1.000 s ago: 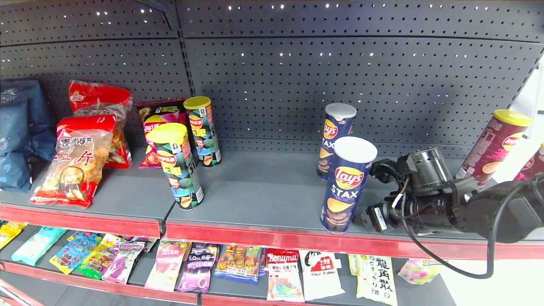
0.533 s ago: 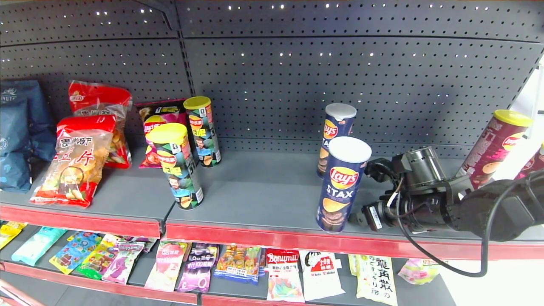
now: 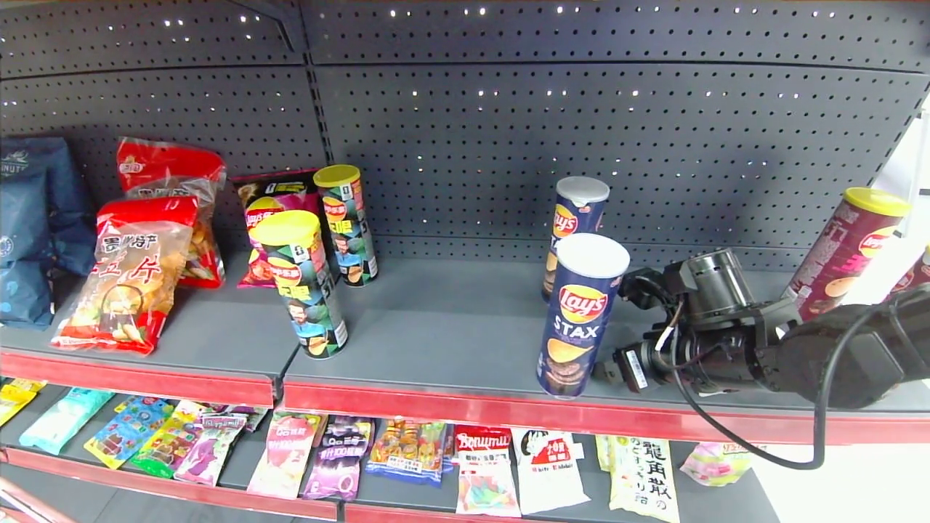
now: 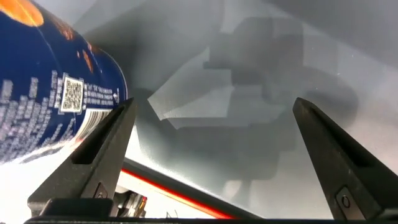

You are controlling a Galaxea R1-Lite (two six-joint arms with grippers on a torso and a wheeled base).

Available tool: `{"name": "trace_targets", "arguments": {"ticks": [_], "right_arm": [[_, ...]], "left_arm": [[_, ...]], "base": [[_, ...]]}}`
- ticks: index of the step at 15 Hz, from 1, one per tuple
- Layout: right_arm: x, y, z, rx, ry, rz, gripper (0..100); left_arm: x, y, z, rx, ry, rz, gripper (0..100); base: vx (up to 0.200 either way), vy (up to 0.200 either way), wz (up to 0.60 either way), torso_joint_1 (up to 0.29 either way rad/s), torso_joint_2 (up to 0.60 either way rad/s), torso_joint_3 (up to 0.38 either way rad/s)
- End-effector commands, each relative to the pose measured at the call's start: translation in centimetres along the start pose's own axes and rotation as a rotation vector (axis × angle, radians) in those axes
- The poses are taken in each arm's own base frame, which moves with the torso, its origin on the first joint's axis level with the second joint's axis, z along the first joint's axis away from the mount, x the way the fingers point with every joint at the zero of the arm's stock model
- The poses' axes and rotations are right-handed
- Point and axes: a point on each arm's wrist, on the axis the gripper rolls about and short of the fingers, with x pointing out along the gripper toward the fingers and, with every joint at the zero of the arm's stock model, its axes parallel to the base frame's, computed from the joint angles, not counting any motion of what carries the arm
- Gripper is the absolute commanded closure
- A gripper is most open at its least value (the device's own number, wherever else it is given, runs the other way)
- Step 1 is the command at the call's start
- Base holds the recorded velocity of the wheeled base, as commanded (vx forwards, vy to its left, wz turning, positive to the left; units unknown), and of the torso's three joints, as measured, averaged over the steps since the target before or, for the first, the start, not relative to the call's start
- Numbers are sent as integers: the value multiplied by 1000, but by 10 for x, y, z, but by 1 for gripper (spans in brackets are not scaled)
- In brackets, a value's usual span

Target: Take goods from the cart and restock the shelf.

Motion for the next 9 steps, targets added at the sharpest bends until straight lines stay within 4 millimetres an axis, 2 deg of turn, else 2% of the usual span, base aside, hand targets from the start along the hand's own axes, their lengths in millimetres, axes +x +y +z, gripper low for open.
{"name": "trace_targets", "arguments": {"ticks": [1, 9], "right_arm": [[1, 2, 2, -4, -5, 4, 0], [3, 6, 3, -12, -5, 12, 0]], "left_arm": [[0, 0, 0, -1, 2, 0, 0], [0, 0, 0, -1, 1, 2, 0]], "base": [[0, 0, 0, 0, 0, 0], [0, 0, 0, 0, 0, 0]]}}
